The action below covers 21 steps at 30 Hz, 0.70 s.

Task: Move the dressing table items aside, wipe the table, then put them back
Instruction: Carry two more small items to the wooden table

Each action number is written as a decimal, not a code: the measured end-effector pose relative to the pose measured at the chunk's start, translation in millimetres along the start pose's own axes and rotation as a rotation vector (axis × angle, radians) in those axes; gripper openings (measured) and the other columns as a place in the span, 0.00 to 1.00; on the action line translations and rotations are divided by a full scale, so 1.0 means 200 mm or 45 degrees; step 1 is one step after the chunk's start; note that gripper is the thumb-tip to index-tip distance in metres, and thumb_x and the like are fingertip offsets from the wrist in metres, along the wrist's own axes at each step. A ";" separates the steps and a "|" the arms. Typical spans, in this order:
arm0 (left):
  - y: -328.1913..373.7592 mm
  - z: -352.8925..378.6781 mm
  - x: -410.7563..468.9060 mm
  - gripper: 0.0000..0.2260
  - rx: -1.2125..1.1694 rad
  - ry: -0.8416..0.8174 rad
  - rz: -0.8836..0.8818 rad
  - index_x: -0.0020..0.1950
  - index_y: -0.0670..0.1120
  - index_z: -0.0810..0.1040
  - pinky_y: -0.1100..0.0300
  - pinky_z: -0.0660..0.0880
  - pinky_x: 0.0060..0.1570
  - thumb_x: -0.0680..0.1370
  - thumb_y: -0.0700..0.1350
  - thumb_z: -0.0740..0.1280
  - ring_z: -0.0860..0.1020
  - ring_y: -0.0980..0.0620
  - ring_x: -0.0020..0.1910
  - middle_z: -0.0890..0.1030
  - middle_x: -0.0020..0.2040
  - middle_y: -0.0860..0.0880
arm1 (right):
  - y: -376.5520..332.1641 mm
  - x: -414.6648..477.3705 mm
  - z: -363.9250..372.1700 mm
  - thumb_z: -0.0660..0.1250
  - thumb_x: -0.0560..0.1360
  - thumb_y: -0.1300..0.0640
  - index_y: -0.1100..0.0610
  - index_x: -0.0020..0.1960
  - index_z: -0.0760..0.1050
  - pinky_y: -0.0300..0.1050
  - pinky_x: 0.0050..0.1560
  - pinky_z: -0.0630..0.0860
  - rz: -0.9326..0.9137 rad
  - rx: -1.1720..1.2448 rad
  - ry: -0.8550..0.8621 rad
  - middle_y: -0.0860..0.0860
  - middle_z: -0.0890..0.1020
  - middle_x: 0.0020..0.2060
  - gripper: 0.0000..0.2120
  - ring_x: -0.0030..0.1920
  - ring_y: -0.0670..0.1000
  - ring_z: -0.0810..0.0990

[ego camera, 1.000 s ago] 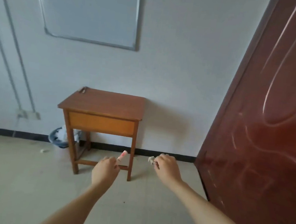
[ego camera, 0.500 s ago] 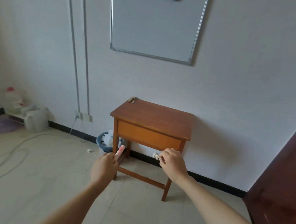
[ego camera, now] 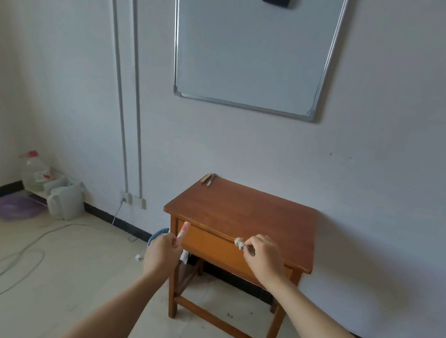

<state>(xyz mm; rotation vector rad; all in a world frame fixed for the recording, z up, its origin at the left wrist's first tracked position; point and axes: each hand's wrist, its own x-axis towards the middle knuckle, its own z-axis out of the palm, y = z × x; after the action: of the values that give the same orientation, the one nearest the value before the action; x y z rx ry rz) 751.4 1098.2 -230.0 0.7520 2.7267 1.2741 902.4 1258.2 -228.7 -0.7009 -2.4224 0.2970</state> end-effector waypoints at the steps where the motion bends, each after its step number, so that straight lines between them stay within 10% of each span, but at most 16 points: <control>1: -0.02 0.04 0.04 0.17 -0.009 -0.018 -0.037 0.30 0.41 0.69 0.64 0.66 0.27 0.79 0.43 0.62 0.64 0.55 0.24 0.72 0.27 0.49 | 0.03 0.04 0.04 0.65 0.74 0.62 0.63 0.46 0.79 0.39 0.45 0.65 0.003 0.012 -0.010 0.54 0.81 0.45 0.05 0.47 0.54 0.77; 21: -0.45 0.21 1.46 0.26 -0.024 -0.051 -0.106 0.25 0.44 0.59 0.63 0.60 0.26 0.78 0.56 0.61 0.59 0.54 0.23 0.61 0.22 0.50 | 0.02 1.17 0.91 0.61 0.77 0.58 0.58 0.50 0.77 0.38 0.44 0.62 0.146 -0.160 -0.304 0.49 0.80 0.50 0.08 0.52 0.49 0.74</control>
<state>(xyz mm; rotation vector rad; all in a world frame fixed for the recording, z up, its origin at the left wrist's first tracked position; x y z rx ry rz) 466.9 1207.9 -275.2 0.6475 2.6802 1.2522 634.4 1380.0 -263.2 -0.9082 -2.6498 0.2902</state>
